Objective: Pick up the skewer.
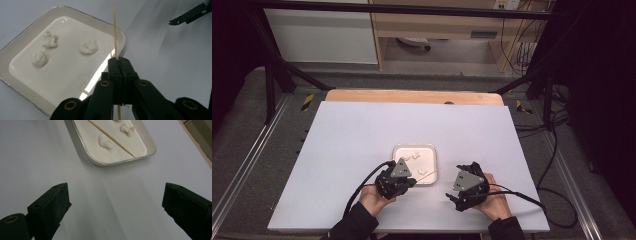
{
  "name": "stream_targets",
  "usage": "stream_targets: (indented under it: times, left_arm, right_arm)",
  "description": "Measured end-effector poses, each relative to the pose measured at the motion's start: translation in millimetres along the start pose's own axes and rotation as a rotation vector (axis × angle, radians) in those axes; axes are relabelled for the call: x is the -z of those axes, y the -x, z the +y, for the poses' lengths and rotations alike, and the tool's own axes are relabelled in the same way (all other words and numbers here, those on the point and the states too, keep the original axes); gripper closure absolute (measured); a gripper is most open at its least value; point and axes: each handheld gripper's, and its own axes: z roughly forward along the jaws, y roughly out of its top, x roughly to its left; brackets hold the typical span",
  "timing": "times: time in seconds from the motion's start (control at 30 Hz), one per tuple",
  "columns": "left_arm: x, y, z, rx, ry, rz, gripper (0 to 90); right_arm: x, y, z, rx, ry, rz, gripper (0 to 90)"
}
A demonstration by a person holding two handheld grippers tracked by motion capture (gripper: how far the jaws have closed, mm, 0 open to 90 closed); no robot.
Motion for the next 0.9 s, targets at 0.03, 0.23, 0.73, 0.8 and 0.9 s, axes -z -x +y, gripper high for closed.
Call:
stream_targets:
  times: [0.03, 0.23, 0.73, 0.8, 0.9]
  left_arm:
    - [0.0, 1.1, 2.3, -0.004, 0.0, -0.002, 88.6]
    - [-2.3, 5.6, 10.8, -0.028, -0.011, -0.011, 88.6]
    - [-12.3, 13.6, 31.1, -0.064, -0.042, -0.032, 88.6]
    - [-13.7, 15.0, 33.5, -0.068, -0.047, -0.036, 88.6]
    - [-15.8, 16.6, 37.2, -0.085, -0.059, -0.041, 88.6]
  right_arm:
    - [0.1, -0.3, 1.1, 0.01, -0.004, -0.001, 9.2]
    - [0.3, -3.5, 8.4, 0.08, -0.02, -0.022, 12.3]
    - [-1.5, -12.4, 18.7, 0.268, -0.029, -0.045, 25.8]
    - [-1.9, -13.5, 18.5, 0.284, -0.032, -0.047, 27.5]
    - [-2.3, -15.0, 17.8, 0.314, -0.039, -0.055, 30.8]
